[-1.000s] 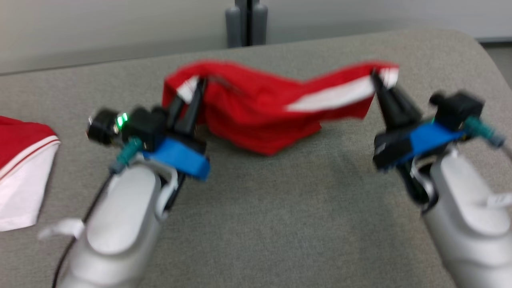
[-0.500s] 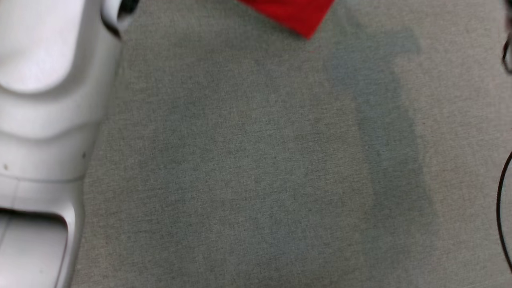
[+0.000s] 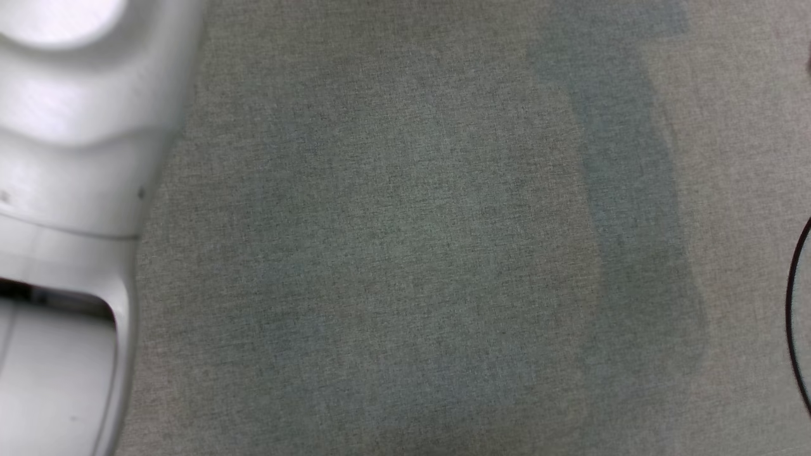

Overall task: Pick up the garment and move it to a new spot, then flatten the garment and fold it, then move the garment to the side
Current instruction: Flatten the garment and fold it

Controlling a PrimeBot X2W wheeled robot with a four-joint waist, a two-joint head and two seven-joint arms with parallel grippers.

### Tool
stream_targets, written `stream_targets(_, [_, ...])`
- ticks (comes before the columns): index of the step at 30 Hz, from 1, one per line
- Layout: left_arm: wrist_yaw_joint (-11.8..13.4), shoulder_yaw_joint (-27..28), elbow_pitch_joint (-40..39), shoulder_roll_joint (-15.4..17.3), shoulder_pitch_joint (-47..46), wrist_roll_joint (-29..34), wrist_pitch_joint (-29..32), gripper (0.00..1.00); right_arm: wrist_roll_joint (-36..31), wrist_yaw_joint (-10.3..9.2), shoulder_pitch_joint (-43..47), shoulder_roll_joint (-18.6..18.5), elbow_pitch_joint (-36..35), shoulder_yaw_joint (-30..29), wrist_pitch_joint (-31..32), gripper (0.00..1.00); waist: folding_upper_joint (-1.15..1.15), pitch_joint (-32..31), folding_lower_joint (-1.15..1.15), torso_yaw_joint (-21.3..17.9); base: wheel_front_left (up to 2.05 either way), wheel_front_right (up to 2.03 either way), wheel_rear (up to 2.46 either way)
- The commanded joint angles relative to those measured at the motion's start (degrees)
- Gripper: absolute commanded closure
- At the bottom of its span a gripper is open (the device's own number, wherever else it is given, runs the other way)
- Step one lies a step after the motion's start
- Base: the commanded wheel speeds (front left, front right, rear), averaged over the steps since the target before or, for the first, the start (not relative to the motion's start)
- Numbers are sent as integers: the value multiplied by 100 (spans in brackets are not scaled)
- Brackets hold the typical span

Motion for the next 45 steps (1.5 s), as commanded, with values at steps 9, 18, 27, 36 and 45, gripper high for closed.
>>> stream_targets(9, [44,44,-349,160,2337,-159,-91,100,333,2,2034,173,-294,519,-187,100,0,-252,-1,-4,0,0,0])
stream_targets(18, [161,12,-1352,305,4900,153,-93,100,158,2,4291,235,-1140,264,-188,100,0,-940,-1,105,0,0,0])
stream_targets(27, [218,-49,-1846,422,6661,194,-93,100,68,2,6028,77,-1753,248,-189,100,0,-1594,-1,234,0,0,0])
stream_targets(36, [298,-85,-2282,547,7685,147,-92,100,-26,2,7201,-1,-2247,107,-185,100,0,-2079,-1,335,0,0,0])
stream_targets(45, [416,-203,-2779,675,8409,26,38,100,-240,2,8348,313,-3032,-384,178,100,0,-2378,-1,431,0,0,0])
